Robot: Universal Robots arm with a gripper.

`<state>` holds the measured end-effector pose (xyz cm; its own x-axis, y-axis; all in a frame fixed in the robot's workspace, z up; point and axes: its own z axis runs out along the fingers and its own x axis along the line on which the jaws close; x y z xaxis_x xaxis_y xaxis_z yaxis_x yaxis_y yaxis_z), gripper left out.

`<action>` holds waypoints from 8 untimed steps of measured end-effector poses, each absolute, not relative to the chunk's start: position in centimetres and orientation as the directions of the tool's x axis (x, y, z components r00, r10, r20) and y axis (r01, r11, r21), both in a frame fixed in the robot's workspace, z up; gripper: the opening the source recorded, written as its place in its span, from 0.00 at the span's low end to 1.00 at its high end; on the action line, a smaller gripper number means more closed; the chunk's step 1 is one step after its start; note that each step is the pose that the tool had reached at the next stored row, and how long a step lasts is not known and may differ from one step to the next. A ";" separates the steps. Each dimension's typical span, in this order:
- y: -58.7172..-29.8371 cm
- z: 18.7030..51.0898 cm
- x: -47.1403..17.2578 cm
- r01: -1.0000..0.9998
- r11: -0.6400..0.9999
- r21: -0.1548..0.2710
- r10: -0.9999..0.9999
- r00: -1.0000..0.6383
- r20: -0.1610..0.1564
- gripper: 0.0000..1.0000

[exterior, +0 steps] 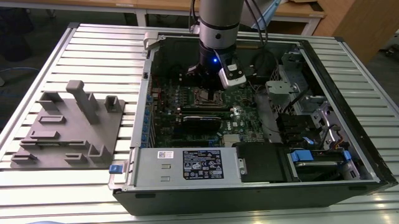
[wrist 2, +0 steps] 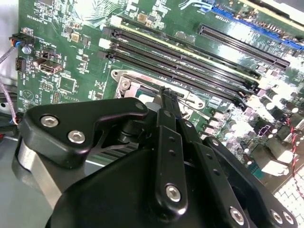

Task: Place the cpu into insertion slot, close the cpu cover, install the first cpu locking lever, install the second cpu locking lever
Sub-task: 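Install the second cpu locking lever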

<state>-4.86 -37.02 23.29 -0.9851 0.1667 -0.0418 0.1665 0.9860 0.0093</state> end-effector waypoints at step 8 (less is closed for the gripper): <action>-37.1 23.1 -5.9 0.165 0.986 0.010 0.165 -0.985 -0.043 0.10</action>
